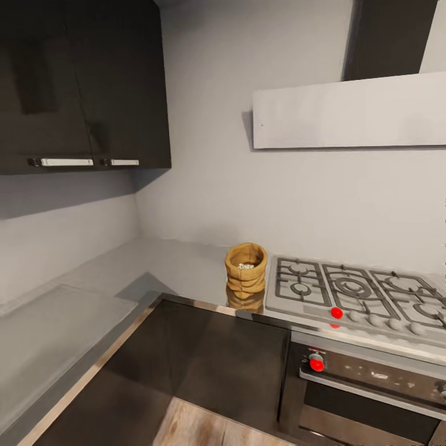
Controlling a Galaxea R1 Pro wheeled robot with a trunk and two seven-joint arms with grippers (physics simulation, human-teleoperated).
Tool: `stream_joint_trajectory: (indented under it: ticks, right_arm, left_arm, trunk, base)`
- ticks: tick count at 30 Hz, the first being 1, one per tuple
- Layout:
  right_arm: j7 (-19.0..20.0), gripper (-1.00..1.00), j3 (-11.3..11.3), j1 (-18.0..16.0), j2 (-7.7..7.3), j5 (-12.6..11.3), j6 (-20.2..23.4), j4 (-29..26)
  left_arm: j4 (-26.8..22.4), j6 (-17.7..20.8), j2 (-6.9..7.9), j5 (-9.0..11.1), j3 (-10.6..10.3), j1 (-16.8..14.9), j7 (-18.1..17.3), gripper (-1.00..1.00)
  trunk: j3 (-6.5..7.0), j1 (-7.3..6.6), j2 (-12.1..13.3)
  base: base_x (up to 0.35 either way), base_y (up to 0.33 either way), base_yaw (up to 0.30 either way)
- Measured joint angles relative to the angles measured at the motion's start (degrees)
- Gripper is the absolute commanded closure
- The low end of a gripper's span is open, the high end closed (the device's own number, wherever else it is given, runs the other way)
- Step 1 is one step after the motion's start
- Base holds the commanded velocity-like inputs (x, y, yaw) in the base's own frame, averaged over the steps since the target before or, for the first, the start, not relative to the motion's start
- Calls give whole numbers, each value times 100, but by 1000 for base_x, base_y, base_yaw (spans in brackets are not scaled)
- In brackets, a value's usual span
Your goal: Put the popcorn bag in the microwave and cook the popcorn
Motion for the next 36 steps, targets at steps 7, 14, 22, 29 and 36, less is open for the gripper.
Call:
stream_joint_trajectory:
  ticks: [7,14,22,29,36]
  right_arm:
    - [29,-100,0,1,-21,-3,-30,0]
    - [27,-100,0,1,-23,-2,-31,-4]
    - [27,-100,0,1,-22,-1,-30,-2]
    - [-32,-100,3,0,-22,2,13,-6]
    - [-34,-100,18,0,-23,3,24,-7]
  left_arm:
    - [-3,2,0,-2,0,0,0,-100]
    - [-5,2,0,-2,0,0,0,-100]
    - [-5,2,0,-2,0,0,0,-100]
    - [-3,0,0,0,0,0,0,-100]
    - [4,-1,0,1,0,0,0,-100]
  trunk:
    - [0,0,0]
    - [0,0,0]
    - [0,0,0]
    - [0,0,0]
    - [0,0,0]
  base:
    - [0,23,-237]
    - [0,0,-243]
    - [0,0,-243]
    - [0,0,-53]
    - [0,88,-1]
